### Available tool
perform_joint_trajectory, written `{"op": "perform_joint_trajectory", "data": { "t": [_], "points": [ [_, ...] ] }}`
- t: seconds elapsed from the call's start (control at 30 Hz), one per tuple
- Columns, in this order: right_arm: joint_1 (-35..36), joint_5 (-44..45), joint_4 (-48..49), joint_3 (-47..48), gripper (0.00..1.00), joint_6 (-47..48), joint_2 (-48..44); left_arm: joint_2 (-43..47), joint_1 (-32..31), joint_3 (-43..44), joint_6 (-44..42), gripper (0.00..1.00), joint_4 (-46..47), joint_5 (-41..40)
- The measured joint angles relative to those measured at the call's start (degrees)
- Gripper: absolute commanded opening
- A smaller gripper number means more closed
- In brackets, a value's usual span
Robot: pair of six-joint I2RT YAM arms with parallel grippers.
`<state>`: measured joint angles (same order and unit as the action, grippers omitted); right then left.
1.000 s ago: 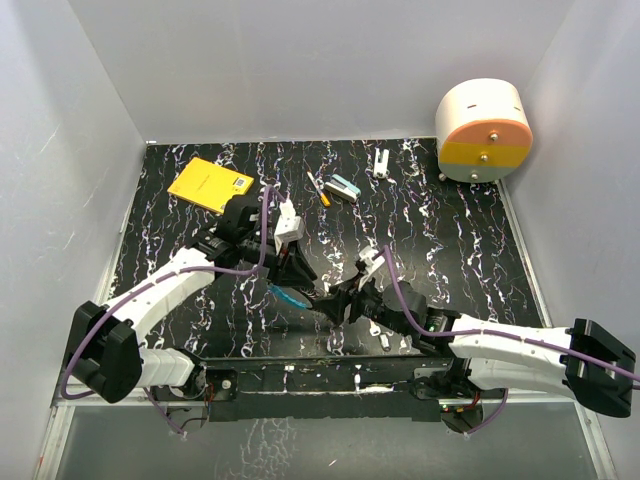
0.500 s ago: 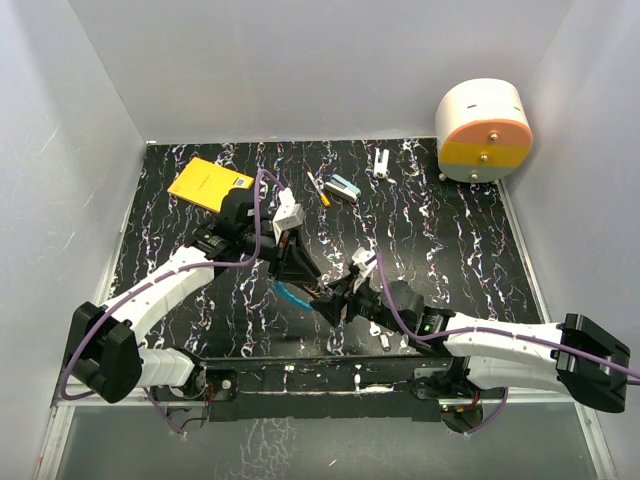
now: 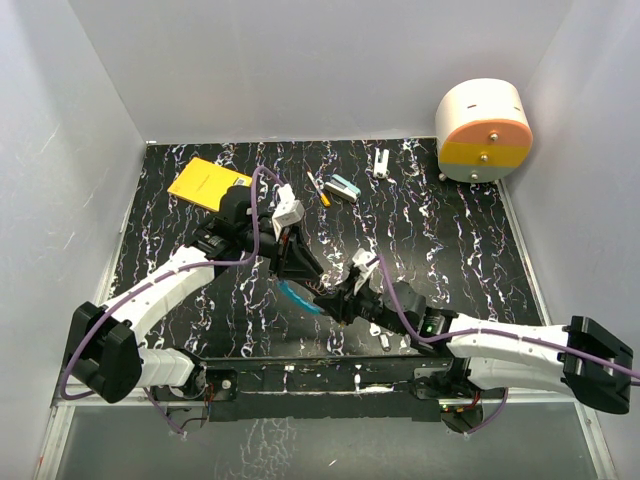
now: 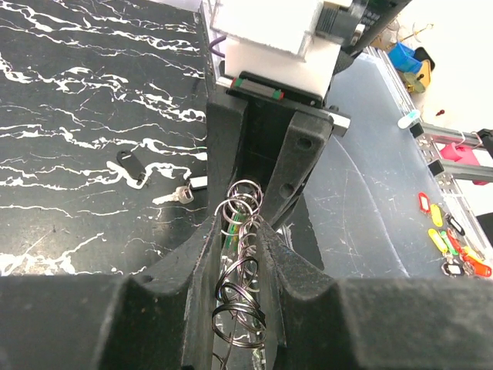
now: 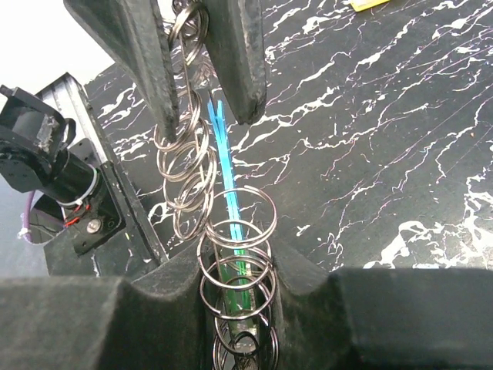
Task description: Put the keys on the keyring
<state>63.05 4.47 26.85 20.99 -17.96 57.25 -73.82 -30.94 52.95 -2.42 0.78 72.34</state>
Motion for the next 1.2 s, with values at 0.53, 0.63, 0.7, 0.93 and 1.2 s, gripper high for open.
{"op": "perform_joint_trajectory", "data": {
  "t": [0.53, 0.63, 0.7, 0.93, 1.2],
  "points": [
    [-0.22, -3.21, -34.16, 18.62, 0.08, -10.84, -2.54, -5.90, 1.57, 18.78, -27.61, 0.69, -24.39, -5.33],
    [-0.22, -4.22, -37.46, 18.80, 0.08, -12.09, -2.95, -7.89, 1.57, 18.64, -32.89, 0.70, -27.06, -5.57],
    [-0.22, -4.46, -39.98, 18.86, 0.08, -12.44, -2.93, -8.07, 1.51, 18.18, -38.01, 0.70, -30.05, -5.70],
    [-0.22, -4.68, -42.53, 18.88, 0.08, -13.51, -2.86, -8.00, -0.39, 18.47, -53.31, 0.70, -40.68, -5.77],
    [-0.22, -4.90, -42.51, 18.91, 0.08, -13.68, -0.76, -7.89, -2.62, 19.61, -66.05, 0.70, -50.42, -5.60]
  ]
}}
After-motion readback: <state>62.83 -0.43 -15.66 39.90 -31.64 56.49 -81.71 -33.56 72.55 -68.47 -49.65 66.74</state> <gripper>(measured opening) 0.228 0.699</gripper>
